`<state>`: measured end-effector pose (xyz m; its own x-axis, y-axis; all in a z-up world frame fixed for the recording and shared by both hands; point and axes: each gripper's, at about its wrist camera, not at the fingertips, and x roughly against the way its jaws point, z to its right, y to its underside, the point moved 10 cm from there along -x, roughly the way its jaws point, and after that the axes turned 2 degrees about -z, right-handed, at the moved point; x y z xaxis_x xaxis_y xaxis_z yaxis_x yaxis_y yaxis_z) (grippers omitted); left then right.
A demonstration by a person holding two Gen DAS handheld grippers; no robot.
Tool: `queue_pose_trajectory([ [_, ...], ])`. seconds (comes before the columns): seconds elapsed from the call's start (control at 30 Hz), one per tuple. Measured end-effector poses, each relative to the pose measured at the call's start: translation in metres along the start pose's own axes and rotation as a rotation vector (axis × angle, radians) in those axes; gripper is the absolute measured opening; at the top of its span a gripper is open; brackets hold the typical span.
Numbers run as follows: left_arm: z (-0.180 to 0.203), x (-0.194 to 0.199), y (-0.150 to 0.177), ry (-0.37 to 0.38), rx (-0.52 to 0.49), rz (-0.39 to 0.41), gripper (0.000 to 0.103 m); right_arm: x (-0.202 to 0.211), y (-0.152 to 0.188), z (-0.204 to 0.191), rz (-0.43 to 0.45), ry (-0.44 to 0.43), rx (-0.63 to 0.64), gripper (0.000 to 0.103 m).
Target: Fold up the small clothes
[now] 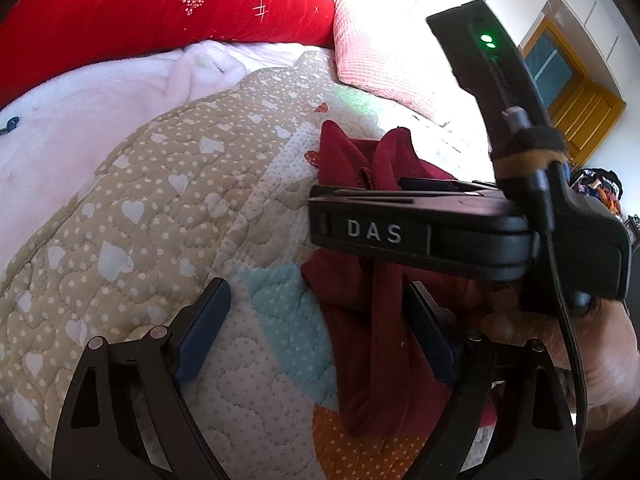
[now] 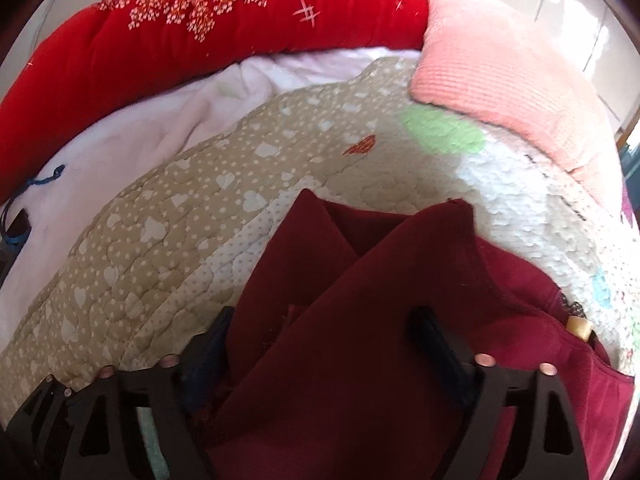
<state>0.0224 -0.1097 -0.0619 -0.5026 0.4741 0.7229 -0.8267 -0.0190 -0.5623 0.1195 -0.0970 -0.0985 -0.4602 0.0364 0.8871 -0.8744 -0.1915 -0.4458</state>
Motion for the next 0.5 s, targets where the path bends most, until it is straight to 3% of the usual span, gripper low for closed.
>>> queue_pose_trajectory([
  [0.13,0.0006,-0.0014,0.0002,-0.006,-0.007,-0.002,0.090,0.0050,0.0027,0.0025,0.024,-0.015,-0.003,0.076],
  [0.5,0.0015,-0.0023,0.0005,-0.008,-0.010,-0.001,0.090,0.0019,0.0026,0.0031,0.056,-0.037,-0.016,0.079],
])
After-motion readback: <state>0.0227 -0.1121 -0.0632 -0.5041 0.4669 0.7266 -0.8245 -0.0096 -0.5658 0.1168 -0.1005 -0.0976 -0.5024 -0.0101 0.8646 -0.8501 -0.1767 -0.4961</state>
